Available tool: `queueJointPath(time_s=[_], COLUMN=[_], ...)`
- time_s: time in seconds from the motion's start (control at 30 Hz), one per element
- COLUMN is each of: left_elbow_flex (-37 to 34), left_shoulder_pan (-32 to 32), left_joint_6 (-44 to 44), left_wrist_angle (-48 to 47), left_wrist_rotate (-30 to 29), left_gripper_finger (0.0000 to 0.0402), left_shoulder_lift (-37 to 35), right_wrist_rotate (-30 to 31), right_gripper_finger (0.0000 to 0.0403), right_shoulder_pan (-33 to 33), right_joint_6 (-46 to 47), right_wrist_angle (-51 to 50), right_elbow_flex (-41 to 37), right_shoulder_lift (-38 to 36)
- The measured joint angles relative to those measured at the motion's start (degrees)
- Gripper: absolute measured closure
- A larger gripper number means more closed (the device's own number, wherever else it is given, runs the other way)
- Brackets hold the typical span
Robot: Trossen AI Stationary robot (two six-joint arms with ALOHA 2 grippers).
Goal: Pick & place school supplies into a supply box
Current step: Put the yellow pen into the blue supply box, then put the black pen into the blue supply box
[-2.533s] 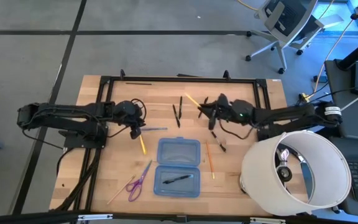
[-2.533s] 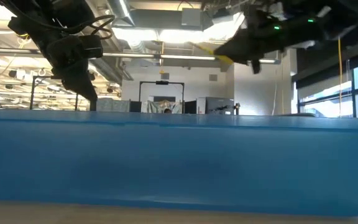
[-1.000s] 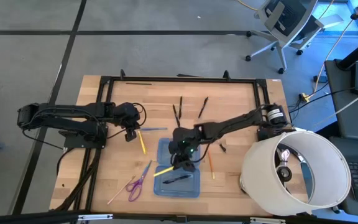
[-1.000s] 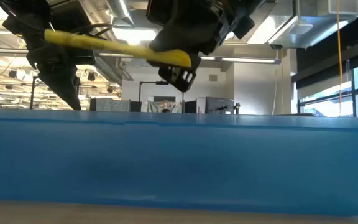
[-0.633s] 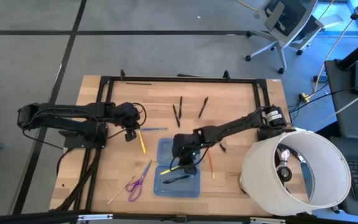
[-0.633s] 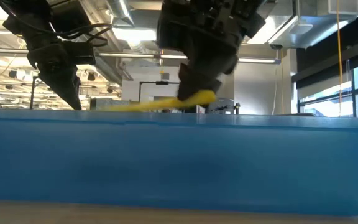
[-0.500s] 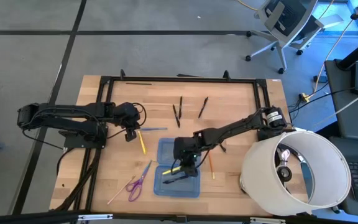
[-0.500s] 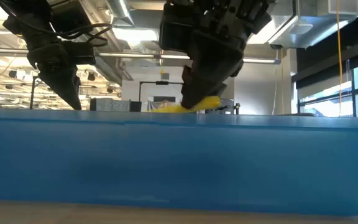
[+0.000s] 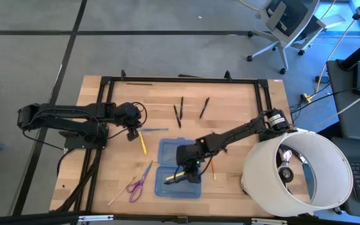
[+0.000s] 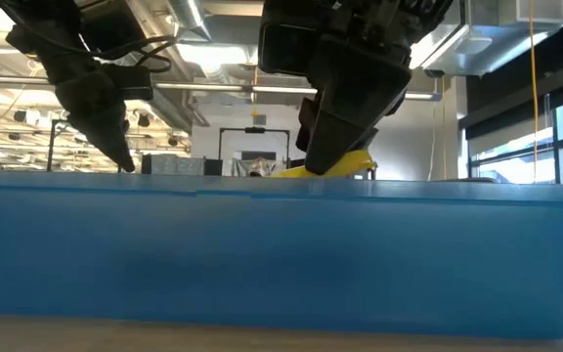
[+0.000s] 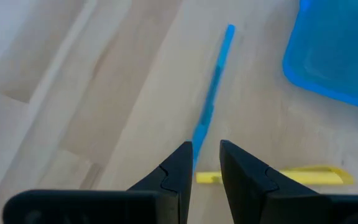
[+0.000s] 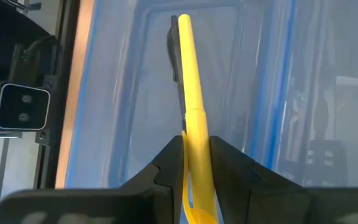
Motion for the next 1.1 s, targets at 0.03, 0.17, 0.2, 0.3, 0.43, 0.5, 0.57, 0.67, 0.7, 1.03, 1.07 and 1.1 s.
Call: queueJointPath(time_s=[0.03, 0.17, 0.2, 0.3, 0.43, 0.5, 0.57, 0.67, 0.7, 1.03, 1.07, 1.1], left_elbow_flex=[0.00, 0.00, 0.00, 0.00, 0.00, 0.00, 0.00, 0.00, 0.00, 0.00, 0.00, 0.00], left_shoulder_pan=[0.00, 0.00, -0.02, -0.02, -0.02, -0.02, -0.02, -0.02, -0.02, -0.02, -0.02, -0.02], left_joint_6=[-0.41, -0.58, -0.60, -0.58, -0.58, -0.58, -0.55, -0.55, -0.55, -0.49, -0.47, -0.47], left_wrist_angle=[0.32, 1.14, 1.19, 1.43, 1.43, 1.42, 1.41, 1.43, 1.43, 1.41, 1.41, 1.42], left_wrist_rotate=[-0.45, -1.78, -2.10, -2.22, -2.22, -2.24, -2.24, -2.24, -2.24, -2.26, -2.26, -2.26], left_gripper_finger=[0.0327, 0.0327, 0.0327, 0.0327, 0.0327, 0.0327, 0.0327, 0.0327, 0.0327, 0.0327, 0.0327, 0.0327], left_shoulder_lift=[0.00, 0.00, 0.00, 0.00, 0.00, 0.00, 0.00, 0.00, 0.00, 0.00, 0.00, 0.00], right_wrist_rotate=[0.00, 0.00, 0.00, 0.00, 0.00, 0.00, 0.00, 0.00, 0.00, 0.00, 0.00, 0.00], right_gripper_finger=[0.0328, 0.0328, 0.0328, 0.0328, 0.0327, 0.0327, 0.0327, 0.0325, 0.0323, 0.0285, 0.0284, 0.0284], right_shoulder_pan=[0.09, 0.30, 0.30, 0.30, 0.30, 0.30, 0.30, 0.30, 0.30, 0.30, 0.29, 0.26], right_joint_6=[-0.02, -0.68, -0.82, -1.52, -1.77, -1.85, -1.85, -1.81, -1.79, -1.67, -1.40, -0.67], right_wrist_angle=[0.00, 0.13, 0.13, 0.18, 0.26, 0.26, 0.26, 0.26, 0.26, 0.13, -0.13, -0.58], right_elbow_flex=[0.00, 0.00, 0.00, 0.00, 0.00, 0.00, 0.00, 0.00, 0.00, 0.00, 0.00, 0.00], right_shoulder_lift=[0.00, 0.00, 0.00, 0.00, 0.00, 0.00, 0.00, 0.00, 0.00, 0.00, -0.01, -0.15])
